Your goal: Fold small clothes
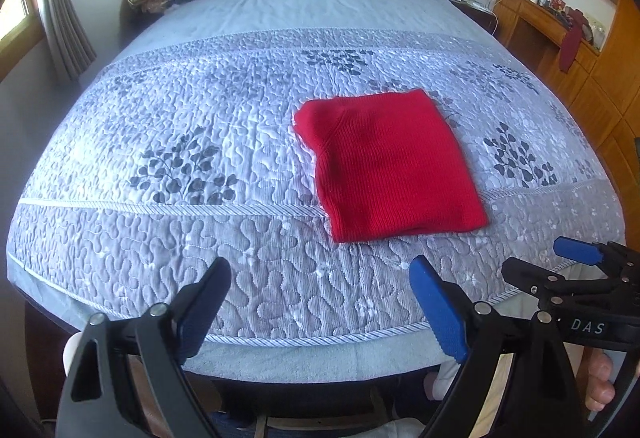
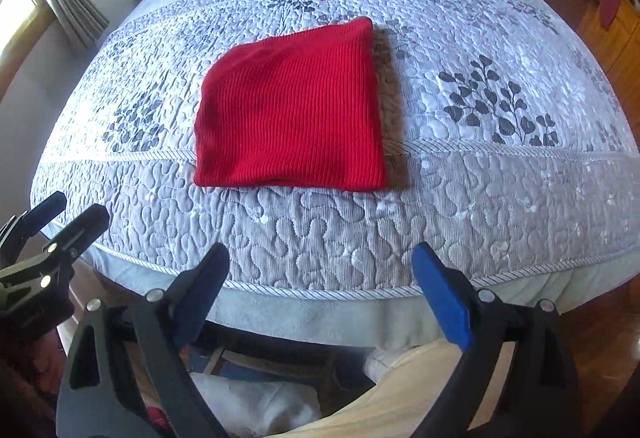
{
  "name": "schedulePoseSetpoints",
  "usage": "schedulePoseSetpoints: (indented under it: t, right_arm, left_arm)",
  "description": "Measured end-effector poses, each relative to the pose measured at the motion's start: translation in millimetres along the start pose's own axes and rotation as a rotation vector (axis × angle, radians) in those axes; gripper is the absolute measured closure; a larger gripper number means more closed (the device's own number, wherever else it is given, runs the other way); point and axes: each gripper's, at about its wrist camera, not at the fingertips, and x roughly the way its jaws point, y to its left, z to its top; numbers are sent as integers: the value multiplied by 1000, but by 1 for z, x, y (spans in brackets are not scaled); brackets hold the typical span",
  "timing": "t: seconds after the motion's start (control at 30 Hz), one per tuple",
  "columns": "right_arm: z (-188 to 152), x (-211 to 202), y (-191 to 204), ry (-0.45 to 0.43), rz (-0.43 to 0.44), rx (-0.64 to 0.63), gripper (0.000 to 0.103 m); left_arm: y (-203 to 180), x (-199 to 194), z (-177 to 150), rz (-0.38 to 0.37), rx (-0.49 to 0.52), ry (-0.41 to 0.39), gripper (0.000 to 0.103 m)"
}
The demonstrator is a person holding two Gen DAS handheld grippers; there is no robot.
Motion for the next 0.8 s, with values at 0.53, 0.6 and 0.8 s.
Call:
schedulePoseSetpoints:
  t: [0.53,0.6,0.8]
  right_arm:
    - [3,2,3,-6,11,-6,10]
    - [3,2,3,-8,12,-9,10]
    - [3,4,3,-12,10,-19,10]
  left_arm:
    - [-6,7,7,23,4,2,12]
    - [-7,8,8,26,9,6,12]
    - [-11,16,8,27,21,24,12]
